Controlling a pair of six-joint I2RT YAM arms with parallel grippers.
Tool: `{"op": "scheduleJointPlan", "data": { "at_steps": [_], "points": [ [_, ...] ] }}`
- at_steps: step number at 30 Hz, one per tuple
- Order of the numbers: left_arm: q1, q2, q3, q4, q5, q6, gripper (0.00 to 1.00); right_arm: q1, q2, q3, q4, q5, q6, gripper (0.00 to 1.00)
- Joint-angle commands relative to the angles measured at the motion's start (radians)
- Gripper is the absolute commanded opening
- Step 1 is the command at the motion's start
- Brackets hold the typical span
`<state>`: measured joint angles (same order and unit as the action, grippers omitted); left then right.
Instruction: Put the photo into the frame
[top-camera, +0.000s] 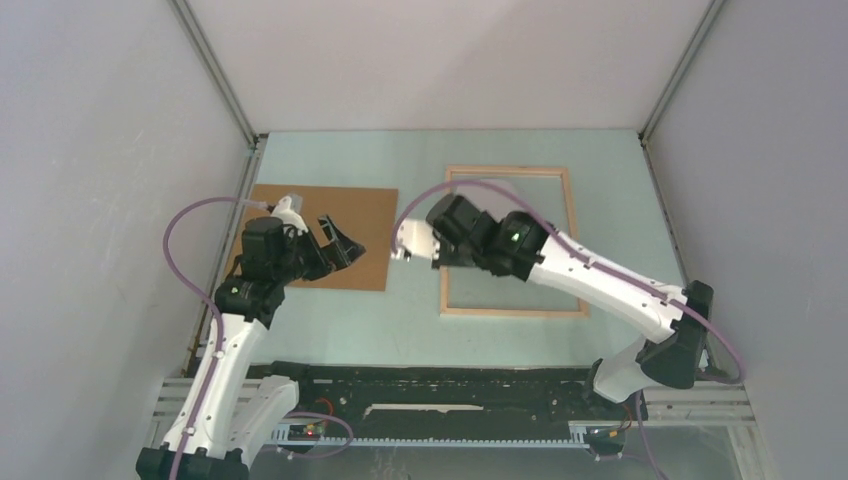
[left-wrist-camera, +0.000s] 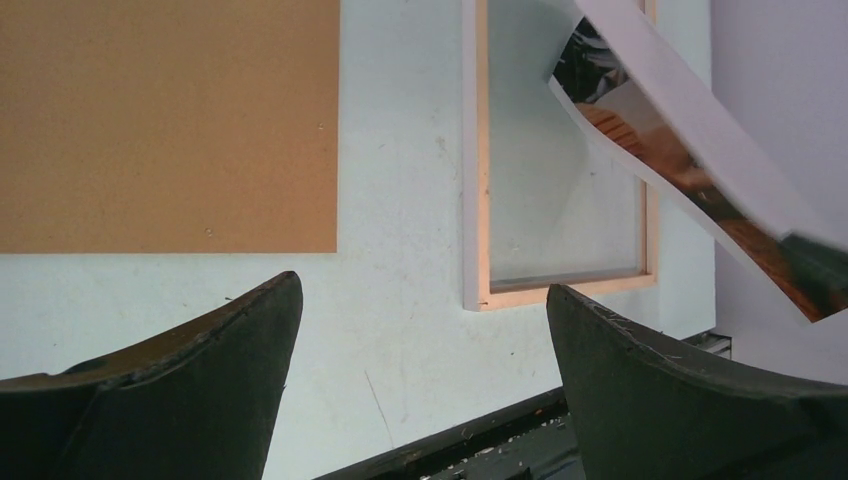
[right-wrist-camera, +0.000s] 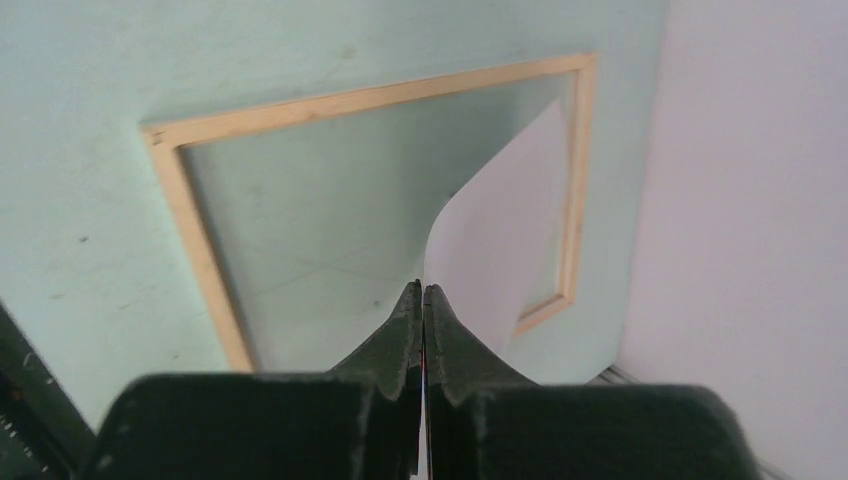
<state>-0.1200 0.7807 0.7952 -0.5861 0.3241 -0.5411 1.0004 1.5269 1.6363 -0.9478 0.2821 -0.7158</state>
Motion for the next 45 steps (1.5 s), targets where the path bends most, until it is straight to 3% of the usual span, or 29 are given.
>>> {"op": "scheduleJointPlan", "data": {
  "at_steps": [1,9,16,21,29,33,38,45],
  "points": [
    [-0.004,-0.005,-0.03,0.014,-0.016,0.026,1.0,0.12,-0.063,-0.155,0.141,0.066,0.045,0.0],
    [-0.003,0.003,-0.086,0.058,0.003,-0.003,1.0,0.244,0.022,-0.225,0.211,-0.004,0.149,0.0],
    [0.015,0.012,-0.091,0.054,-0.002,-0.001,1.0,0.256,0.097,-0.253,0.306,-0.084,0.325,0.0],
    [0.022,0.021,-0.062,0.044,-0.001,0.012,1.0,0.248,0.096,-0.302,0.342,0.043,0.443,0.0],
    [0.021,0.039,-0.078,0.065,0.02,0.004,1.0,0.177,-0.075,-0.479,0.336,0.137,0.602,0.0],
    [0.021,0.045,-0.09,0.089,0.039,-0.009,1.0,0.169,-0.163,-0.607,0.416,0.124,0.537,0.0],
    [0.021,0.048,-0.082,0.095,0.056,-0.018,1.0,0.105,-0.23,-0.703,0.555,-0.022,0.329,0.0],
    [0.021,0.022,-0.088,0.067,0.042,-0.012,1.0,-0.064,-0.171,-0.705,0.678,-0.148,0.158,0.0]
  ]
}}
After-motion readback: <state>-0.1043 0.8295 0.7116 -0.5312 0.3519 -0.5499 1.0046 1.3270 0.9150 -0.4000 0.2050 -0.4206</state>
